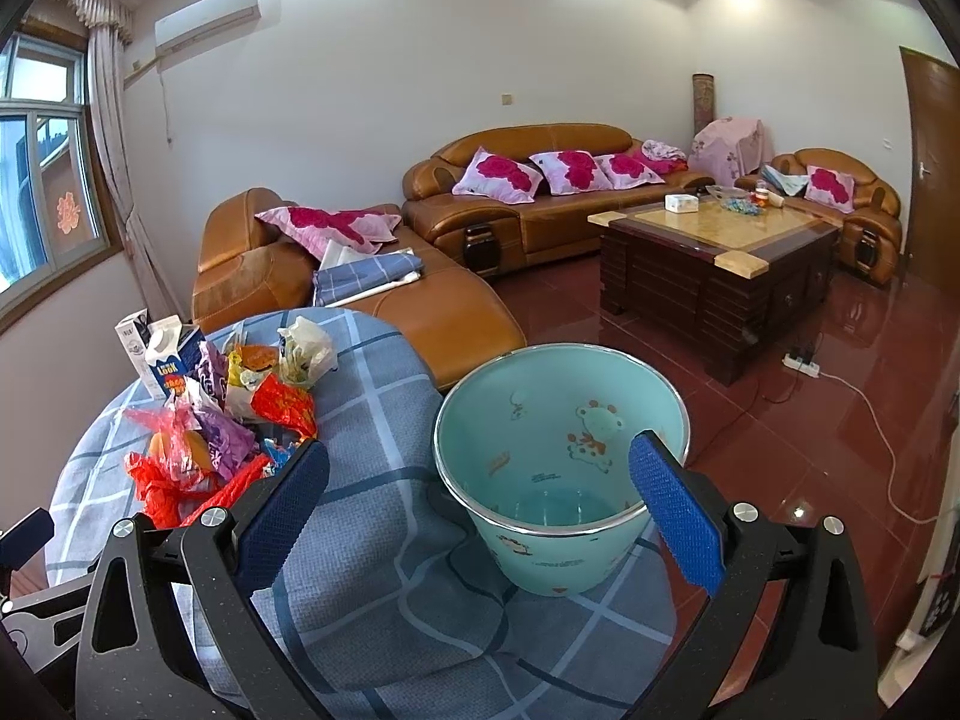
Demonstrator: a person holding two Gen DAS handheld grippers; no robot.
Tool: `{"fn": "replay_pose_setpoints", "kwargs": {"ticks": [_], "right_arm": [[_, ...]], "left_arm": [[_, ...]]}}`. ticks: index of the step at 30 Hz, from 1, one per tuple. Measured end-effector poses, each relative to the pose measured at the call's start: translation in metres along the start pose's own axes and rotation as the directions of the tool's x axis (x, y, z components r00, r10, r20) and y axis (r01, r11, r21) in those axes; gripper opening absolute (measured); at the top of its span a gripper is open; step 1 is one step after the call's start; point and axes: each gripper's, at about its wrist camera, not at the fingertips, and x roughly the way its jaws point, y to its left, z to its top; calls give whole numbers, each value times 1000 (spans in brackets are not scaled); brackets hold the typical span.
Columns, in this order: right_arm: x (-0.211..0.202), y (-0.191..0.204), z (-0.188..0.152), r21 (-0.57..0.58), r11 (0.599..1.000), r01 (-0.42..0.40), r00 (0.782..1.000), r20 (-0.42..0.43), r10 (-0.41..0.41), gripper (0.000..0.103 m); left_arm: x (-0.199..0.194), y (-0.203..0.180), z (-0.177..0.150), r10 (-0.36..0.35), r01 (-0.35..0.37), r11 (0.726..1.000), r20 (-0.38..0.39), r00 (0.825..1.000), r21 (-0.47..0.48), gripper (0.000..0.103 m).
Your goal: Collect trash
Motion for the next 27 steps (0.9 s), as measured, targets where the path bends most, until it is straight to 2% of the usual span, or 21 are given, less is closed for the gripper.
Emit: {"fn": "replay_pose_setpoints", "kwargs": {"ticks": [27], "right_arm": [[-1,-2,0,5,1000,0,1000,0,0,98]], "left_arm": [[0,0,1,2,-2,1000,0,1000,0,97]]}}
